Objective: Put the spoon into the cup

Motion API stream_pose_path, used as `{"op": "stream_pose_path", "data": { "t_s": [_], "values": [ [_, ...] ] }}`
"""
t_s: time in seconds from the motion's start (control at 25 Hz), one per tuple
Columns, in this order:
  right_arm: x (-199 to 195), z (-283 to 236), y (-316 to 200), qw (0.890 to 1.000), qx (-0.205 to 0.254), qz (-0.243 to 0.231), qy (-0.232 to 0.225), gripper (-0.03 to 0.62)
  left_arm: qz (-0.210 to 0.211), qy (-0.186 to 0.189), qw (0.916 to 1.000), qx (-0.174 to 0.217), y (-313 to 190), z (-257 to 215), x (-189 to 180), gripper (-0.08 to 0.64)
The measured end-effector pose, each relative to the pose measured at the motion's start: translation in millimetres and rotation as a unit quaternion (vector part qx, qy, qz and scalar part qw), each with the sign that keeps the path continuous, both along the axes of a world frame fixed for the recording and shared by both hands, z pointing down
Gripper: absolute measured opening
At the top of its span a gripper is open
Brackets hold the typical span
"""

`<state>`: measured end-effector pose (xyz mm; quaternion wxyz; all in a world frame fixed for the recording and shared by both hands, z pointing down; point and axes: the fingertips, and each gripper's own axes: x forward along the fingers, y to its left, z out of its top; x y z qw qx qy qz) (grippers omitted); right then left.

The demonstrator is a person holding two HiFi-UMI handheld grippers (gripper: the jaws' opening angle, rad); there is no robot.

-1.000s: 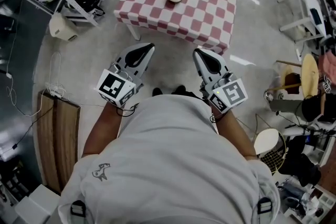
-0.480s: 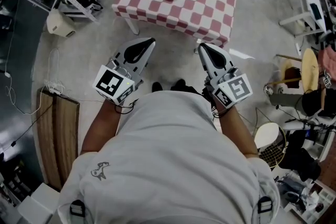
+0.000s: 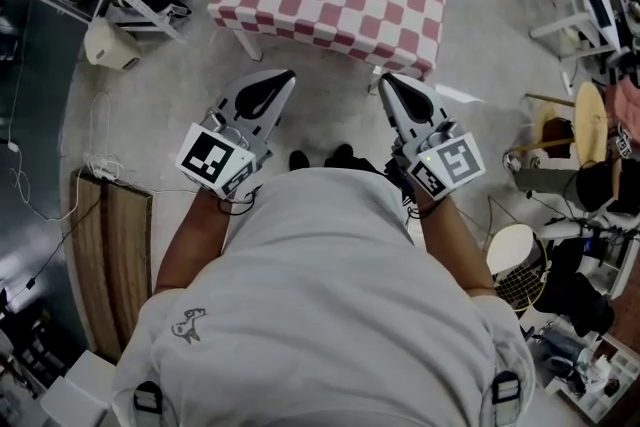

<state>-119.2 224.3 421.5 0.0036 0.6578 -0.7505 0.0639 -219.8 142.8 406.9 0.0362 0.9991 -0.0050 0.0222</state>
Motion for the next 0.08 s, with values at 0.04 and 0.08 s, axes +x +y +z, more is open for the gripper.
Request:
{"op": "stream_pose_path", "data": {
  "t_s": [0.04,0.08],
  "values": [
    [0.1,0.1,-0.1,1.000,0.000,0.000,-0.001,0.032,0.000,0.000,1.0000,-0.001,0.0,0.7,-0.1,0.014],
    [0.2,0.3,-0.2,1.000,0.000,0.000,-0.002,0.032,0.001,0.000,1.0000,-0.001,0.0,1.4,-0.2,0.014]
  ]
}}
